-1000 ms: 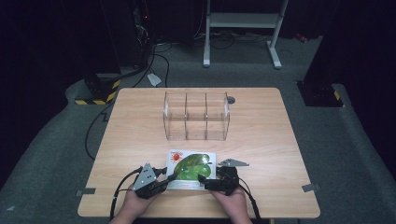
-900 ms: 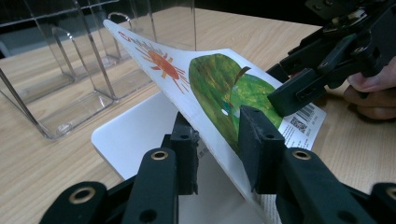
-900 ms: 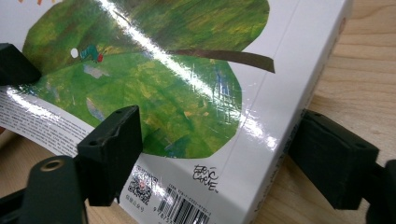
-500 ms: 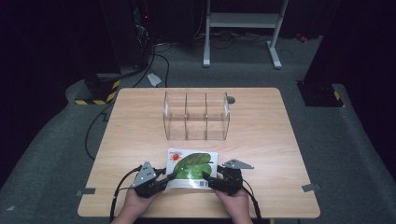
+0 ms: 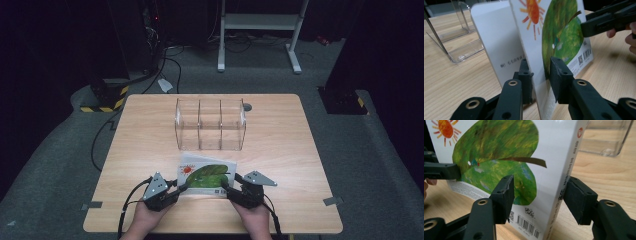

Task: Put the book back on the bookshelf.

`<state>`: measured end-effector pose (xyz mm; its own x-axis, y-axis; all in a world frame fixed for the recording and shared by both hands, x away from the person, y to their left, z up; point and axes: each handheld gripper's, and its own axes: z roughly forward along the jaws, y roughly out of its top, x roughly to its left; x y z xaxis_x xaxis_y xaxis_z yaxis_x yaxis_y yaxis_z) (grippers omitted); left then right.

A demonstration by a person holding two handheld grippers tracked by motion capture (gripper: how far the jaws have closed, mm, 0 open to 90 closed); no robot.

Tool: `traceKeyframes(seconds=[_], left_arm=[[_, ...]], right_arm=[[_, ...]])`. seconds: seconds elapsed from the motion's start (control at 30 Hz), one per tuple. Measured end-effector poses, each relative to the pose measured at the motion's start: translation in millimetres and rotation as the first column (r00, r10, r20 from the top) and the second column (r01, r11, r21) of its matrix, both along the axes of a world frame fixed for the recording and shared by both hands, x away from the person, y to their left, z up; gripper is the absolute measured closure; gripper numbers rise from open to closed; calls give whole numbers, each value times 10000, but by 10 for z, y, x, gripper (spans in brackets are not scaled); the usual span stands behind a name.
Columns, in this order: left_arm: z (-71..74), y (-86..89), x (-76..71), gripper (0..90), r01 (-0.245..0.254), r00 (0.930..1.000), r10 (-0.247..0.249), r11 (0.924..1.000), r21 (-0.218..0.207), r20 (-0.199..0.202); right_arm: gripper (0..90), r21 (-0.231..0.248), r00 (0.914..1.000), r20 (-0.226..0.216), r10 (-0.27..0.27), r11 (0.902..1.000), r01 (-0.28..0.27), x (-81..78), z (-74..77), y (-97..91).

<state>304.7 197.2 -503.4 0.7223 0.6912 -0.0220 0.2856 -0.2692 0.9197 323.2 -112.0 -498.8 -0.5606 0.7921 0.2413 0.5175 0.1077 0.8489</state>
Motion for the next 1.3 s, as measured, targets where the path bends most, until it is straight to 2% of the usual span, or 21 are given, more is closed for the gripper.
traceKeyframes(seconds=[0.1, 0.47, 0.63, 0.7, 0.9, 1.2, 1.3], left_arm=[[-19, -3, 18, 728, -154, 9998, 154, 9999, -31, -133], [-48, -19, 29, 728, -282, 9995, 284, 9995, 126, -125], [-64, -31, 35, 728, -200, 9997, 204, 9995, 258, -134], [-72, -33, 39, 728, -154, 9998, 159, 9988, 472, -99], [-95, -47, 47, 720, -134, 9995, 150, 9984, 557, -287], [-125, -52, 50, 704, -166, 9994, 193, 9962, 851, -304], [-129, -50, 51, 693, -174, 9992, 203, 9964, 831, -341]], right_arm=[[441, -41, 9998, 176, -47, 10000, 48, -15, 19, -6], [454, -194, 9987, 502, -112, 9997, 122, -45, 41, 2], [457, -240, 9980, 611, -174, 9995, 188, -57, 50, -3], [459, -264, 9975, 672, -200, 9994, 218, -63, 55, -7], [460, -392, 9966, 806, -170, 9990, 202, -90, 57, -12], [460, -306, 9957, 917, -151, 9994, 180, -143, 73, -20], [460, -244, 9952, 972, -121, 9996, 145, -166, 76, -23]])
